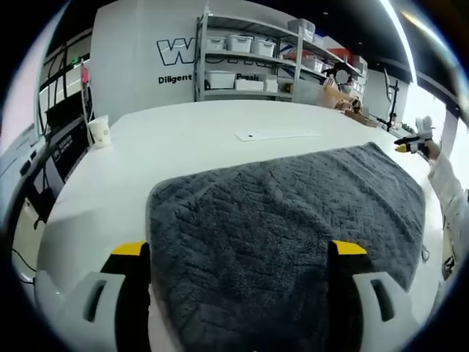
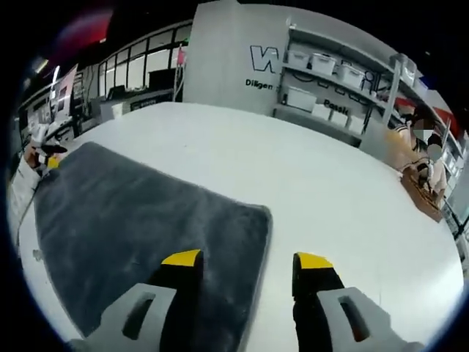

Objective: Open the folded towel by lifting each exposed corner and separating the folded layers until the towel lies flat within the target outline without major curled edges

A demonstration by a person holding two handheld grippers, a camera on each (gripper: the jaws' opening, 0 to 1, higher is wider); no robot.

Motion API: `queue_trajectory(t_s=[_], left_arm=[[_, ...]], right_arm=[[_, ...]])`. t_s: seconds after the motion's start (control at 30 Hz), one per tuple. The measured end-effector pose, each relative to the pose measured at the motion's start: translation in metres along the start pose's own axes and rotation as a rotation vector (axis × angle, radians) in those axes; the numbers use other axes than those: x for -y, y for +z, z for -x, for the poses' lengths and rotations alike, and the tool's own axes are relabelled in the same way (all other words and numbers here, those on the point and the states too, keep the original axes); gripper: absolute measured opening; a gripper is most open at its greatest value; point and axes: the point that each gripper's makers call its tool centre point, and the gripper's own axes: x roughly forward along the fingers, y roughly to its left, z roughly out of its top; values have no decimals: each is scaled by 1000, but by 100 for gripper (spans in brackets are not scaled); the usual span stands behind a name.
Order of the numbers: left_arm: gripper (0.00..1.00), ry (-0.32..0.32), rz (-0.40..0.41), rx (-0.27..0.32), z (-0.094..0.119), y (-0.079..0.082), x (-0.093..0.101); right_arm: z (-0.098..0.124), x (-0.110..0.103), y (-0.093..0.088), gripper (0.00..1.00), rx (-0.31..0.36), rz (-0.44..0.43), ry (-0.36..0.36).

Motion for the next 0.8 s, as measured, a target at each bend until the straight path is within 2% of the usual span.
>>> queue_trajectory(t_s=[0.07,0.2,0.3,0.43,0.53,0.63,0.8], left_arm=[[99,-3,-5,-6,-1,-1,2],[99,-6,-11,-8,-2,-1,3],[99,-6,-9,-5,-2,-1,3],[99,-5,-7,-5,-1,-1,2],[99,-6,-11,-4,0,-1,3],[99,-12,-12,-3,0,-1,5],[99,-9,-8,-8,0,-3,4]], right_arm=[[-9,1,2,46,-8,-17,-5],[-24,6,8,38,-1,-33,-15],[-36,17,9,37,0,-49,-65],[-46,24,13,24,3,-55,-77],[-53,31,14,23,-3,-53,-118],[-62,33,12,18,-17,-48,-118],[-77,33,4,14,-36,-121,-91]])
